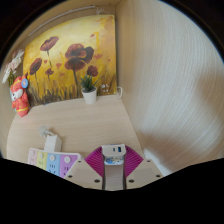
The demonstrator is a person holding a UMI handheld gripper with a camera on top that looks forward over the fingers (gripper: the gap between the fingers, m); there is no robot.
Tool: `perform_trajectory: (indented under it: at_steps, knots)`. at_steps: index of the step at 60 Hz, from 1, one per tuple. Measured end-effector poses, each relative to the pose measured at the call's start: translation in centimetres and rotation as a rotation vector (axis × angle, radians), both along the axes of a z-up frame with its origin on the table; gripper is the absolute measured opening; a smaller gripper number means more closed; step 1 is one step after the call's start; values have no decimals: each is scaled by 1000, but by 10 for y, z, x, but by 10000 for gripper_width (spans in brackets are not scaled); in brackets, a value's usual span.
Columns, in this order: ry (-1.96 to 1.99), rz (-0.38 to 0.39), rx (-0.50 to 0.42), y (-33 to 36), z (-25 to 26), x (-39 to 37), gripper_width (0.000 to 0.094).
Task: Unplug charger
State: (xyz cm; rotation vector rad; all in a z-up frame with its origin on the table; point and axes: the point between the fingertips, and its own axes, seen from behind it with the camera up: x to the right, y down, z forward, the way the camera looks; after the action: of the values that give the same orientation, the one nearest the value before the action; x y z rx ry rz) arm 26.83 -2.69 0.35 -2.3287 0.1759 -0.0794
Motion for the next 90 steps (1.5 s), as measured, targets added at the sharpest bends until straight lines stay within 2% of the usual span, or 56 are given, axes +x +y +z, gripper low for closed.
perform_trajectory:
  at_steps: [10, 15, 19, 24, 30, 41, 51, 57, 68, 78, 90]
  knots:
    - [4, -10, -7, 1, -1, 3, 326]
    - [-28, -38, 11, -1, 11, 9, 411]
    - [-38, -52, 33, -1, 33, 9, 517]
    - [-40, -67, 101, 0, 72, 1, 712]
    - [-39, -70, 179, -4, 129, -16, 857]
    - [-34, -68, 319, -41, 228, -75, 854]
    - [-40, -31, 354, -93, 263, -150, 857]
    - [-53, -4, 372, -122, 266, -199, 859]
    - [-6, 66, 340, -161, 259, -282, 868]
    - [-23, 130, 338, -184, 269, -320, 871]
    - [-13, 158, 328, -201, 268, -338, 867]
